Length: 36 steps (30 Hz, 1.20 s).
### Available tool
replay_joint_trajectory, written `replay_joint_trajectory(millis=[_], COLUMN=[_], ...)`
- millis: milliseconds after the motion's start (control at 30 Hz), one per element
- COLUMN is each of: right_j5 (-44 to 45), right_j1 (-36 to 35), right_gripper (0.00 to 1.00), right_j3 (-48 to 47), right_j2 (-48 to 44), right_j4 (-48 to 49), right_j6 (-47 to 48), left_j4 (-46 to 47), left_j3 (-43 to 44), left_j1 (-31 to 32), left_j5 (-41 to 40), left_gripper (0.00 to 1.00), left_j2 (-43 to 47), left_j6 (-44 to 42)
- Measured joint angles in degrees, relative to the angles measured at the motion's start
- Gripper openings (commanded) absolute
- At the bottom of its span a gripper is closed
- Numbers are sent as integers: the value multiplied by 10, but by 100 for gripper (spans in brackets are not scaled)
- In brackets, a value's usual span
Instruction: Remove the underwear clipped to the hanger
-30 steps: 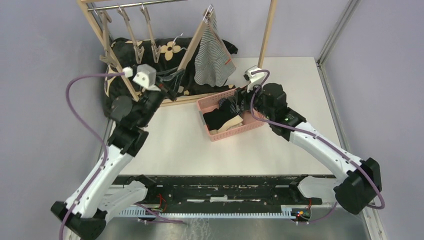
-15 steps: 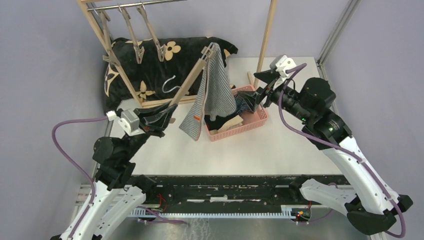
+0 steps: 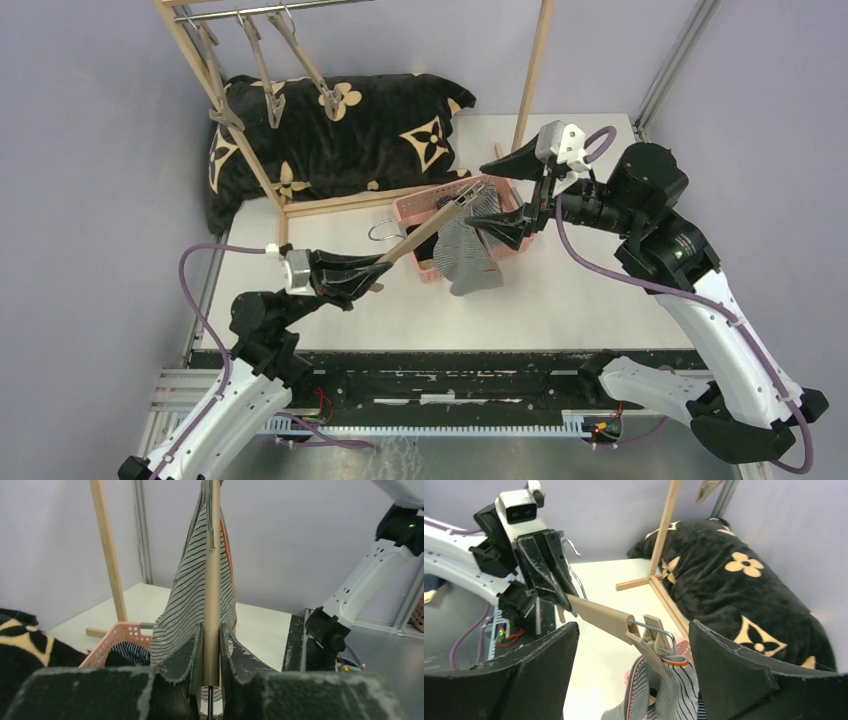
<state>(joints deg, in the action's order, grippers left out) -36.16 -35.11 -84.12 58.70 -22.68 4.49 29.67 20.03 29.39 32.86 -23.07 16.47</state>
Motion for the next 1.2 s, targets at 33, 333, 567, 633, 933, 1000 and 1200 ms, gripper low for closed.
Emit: replay_joint_trajectory(millis=[33, 333, 567, 633, 933, 1000, 1200], right_j5=[-12, -93, -122, -129, -146, -148, -168], right_j1=[0, 0, 0, 0, 0, 2, 7], right_gripper=[89, 85, 86, 86, 36, 2, 47], right_j3=[0, 0, 0, 0, 0, -1, -3], right_j2=[4, 52, 68, 68, 68, 68, 66], right_j4=[-3, -18, -11, -5, 3, 9, 13], right_j6=[2, 12, 6, 3, -1, 1, -5], left_j4=[14, 120, 127, 127, 127, 128, 137], left_j3=[-4, -24, -30, -30, -32, -32, -33], left_j1=[0, 0, 0, 0, 0, 1, 3], left_j5=[6, 35, 35, 34, 31, 33, 37], left_gripper=[3, 3, 3, 3, 3, 3, 3], left_j2=[0, -5, -12, -15, -29, -29, -29], left_j6=[8, 45, 47, 47, 47, 47, 46])
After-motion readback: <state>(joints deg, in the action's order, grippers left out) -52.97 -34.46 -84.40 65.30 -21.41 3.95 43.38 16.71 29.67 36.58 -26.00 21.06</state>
